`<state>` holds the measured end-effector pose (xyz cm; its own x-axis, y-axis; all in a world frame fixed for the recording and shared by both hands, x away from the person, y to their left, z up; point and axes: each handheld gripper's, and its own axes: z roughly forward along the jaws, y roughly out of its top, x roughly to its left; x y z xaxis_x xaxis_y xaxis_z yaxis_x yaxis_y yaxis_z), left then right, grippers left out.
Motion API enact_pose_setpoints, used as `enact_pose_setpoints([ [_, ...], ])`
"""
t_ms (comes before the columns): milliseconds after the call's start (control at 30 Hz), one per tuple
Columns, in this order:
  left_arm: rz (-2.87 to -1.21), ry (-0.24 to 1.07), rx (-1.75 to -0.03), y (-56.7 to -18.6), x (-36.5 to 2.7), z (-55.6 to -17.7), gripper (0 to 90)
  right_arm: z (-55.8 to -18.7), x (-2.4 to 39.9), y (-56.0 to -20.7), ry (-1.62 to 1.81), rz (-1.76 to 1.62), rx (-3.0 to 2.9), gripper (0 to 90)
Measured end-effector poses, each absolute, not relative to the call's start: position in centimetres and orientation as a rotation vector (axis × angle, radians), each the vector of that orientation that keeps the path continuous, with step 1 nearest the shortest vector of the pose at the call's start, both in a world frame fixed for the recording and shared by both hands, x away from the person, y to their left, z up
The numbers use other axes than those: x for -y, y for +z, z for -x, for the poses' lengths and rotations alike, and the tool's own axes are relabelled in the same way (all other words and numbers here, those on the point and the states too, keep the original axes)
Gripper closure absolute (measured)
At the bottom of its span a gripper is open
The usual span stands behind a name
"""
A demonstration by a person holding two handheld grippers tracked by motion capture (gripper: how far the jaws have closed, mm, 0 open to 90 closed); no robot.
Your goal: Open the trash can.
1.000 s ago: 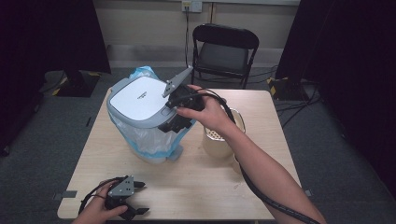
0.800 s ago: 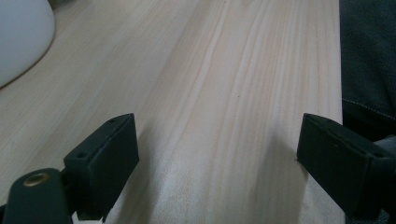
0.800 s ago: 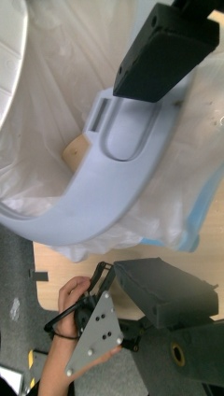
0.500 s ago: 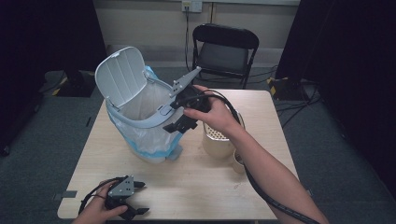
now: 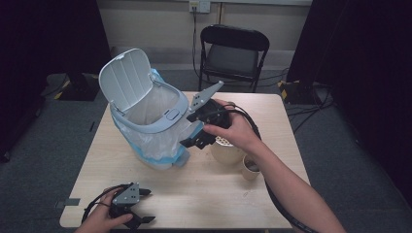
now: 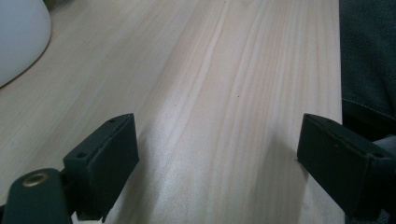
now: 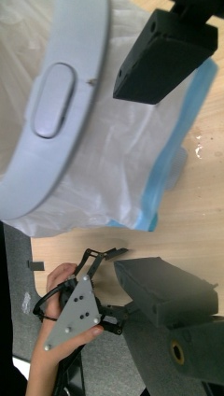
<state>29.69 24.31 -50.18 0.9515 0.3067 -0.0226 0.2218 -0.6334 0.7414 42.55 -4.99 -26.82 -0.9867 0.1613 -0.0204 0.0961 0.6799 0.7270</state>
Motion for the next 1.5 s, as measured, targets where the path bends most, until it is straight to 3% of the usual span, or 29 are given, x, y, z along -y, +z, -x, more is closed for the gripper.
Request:
enact_pose_setpoints([
  [1500,-2.28,0.133,-0.369,-50.2,-24.3,-29.7,12.0,-40.5,14.3,-33.8,1.271,-0.423,-2.793,14.4],
])
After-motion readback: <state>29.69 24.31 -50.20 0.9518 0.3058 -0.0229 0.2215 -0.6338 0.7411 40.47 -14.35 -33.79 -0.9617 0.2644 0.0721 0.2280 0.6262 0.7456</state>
